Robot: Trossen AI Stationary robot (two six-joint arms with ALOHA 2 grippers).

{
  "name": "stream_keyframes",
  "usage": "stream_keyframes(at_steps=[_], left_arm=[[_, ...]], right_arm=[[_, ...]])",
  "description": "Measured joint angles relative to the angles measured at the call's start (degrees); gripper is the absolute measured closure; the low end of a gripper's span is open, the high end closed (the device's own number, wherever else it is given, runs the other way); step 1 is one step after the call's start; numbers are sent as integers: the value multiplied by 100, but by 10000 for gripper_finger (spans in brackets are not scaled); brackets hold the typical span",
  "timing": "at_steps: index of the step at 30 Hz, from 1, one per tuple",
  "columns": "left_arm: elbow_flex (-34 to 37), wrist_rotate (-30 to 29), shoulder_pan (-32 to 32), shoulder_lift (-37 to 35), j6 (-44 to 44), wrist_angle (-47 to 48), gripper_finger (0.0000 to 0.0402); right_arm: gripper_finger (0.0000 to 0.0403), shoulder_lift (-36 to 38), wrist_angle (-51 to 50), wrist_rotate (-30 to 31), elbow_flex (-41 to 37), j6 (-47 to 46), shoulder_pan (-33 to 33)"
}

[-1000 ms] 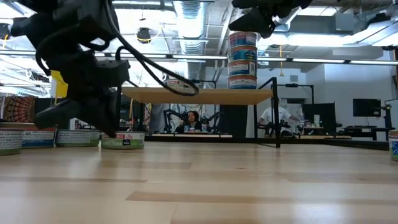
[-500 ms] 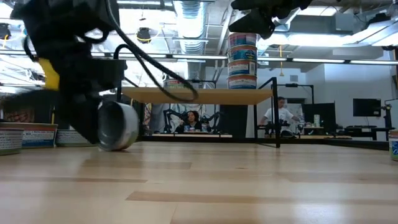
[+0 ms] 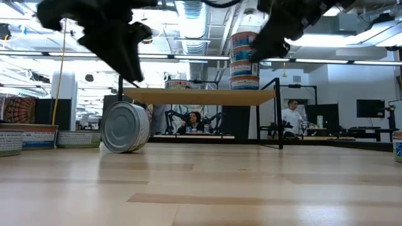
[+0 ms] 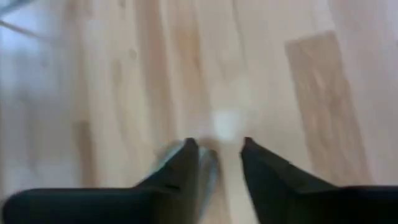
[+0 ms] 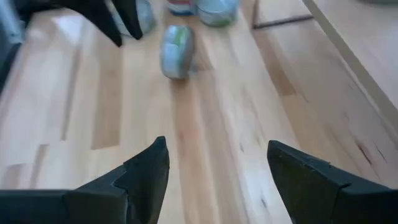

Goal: Stack canned seafood by type on shelf
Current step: Stack the green tuna can on top of the green tuna can on the shelf

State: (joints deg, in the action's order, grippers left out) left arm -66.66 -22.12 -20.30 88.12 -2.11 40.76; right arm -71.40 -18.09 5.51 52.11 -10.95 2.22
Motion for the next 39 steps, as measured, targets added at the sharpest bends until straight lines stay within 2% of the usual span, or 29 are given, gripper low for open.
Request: stream_keyframes(at_steps=[4, 8, 11, 15, 20, 25, 30, 35, 39], left_arm=[[-10, 187, 343, 16, 329, -175, 196], [5, 886, 742, 137, 605, -113, 123], [8, 1459, 1027, 208, 955, -65, 92], [10, 1886, 1364, 378, 1318, 495, 80], [62, 1765, 1616, 625, 1734, 955, 86], [50, 1674, 1662, 749, 2039, 1104, 111], [51, 1741, 1659, 782, 2040, 1358, 173], [-22, 1737, 1661, 787, 1890, 1706, 272], [-437, 1748, 1708, 743, 1702, 1907, 276]], right_arm=[[107, 10, 174, 97, -173, 25, -18], [107, 156, 594, 97, -602, -16, 0], [107, 350, 1048, 104, -947, -57, -7], [107, 600, 1449, 104, -1235, -77, -31], [107, 838, 1518, 108, -1270, -105, -52], [107, 833, 1637, 106, -1269, -106, 15], [107, 769, 1630, 108, -1269, -100, 37], [107, 755, 1632, 107, -1269, -78, 37], [107, 790, 1551, 108, -1269, -48, 37]])
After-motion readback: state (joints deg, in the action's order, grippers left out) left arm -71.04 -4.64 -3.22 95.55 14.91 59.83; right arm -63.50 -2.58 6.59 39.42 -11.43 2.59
